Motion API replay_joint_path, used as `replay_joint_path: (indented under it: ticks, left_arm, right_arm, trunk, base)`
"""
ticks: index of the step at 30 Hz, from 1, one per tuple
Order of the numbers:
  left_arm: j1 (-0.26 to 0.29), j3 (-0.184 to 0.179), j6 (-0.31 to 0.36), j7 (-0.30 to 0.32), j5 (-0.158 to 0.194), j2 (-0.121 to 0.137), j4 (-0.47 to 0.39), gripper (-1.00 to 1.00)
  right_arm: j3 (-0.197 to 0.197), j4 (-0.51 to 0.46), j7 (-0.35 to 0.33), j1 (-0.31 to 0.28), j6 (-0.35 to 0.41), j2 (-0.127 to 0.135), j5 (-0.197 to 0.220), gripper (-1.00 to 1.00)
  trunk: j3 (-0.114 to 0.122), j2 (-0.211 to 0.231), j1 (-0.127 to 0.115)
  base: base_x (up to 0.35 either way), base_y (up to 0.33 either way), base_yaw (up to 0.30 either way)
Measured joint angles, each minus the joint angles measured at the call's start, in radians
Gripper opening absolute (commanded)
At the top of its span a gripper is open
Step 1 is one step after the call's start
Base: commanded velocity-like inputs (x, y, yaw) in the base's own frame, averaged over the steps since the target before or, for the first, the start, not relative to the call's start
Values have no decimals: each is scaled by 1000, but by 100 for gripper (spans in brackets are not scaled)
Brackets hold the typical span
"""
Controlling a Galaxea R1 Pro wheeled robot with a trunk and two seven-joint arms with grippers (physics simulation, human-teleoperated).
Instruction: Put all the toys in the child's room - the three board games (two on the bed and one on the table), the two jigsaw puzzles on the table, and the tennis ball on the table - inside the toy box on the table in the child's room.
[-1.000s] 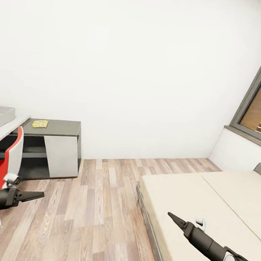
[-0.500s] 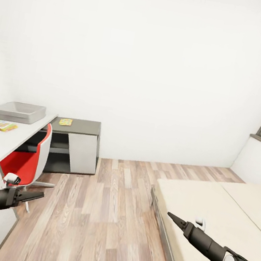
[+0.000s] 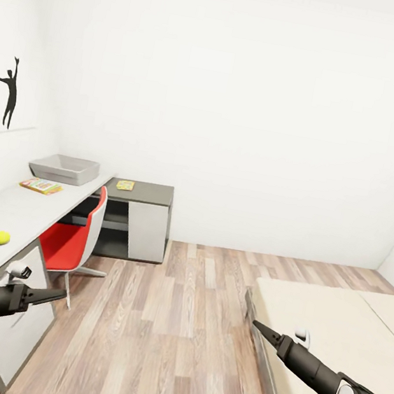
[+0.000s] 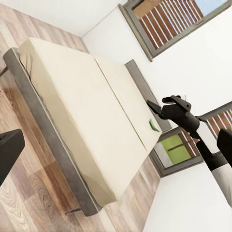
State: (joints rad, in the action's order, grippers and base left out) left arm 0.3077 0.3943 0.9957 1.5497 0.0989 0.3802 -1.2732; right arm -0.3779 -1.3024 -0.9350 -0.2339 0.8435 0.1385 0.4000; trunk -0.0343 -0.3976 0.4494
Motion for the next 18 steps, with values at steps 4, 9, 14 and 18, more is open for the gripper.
replay_joint_path:
  ticks: [4,9,14,18]
  left_arm:
    - [0,0,0,0,0,0,0,100]
    - [0,0,0,1,-1,1,0,100]
    - [0,0,0,0,-1,0,0,100]
    - [0,0,0,1,-1,1,0,100]
  right_arm:
    - [0,0,0,0,0,-1,0,100]
    - [0,0,0,0,0,-3,-1,100]
    - [0,0,0,0,0,-3,-2,100]
    - [0,0,0,0,0,-3,-1,100]
  trunk:
    - [0,0,0]
    - [1,0,0]
    - [4,0,0]
    - [8,0,0]
  base:
    - [-86,-45,34]
    - [-152,-135,59]
    - [-57,-62,160]
    - [-13,-15,168]
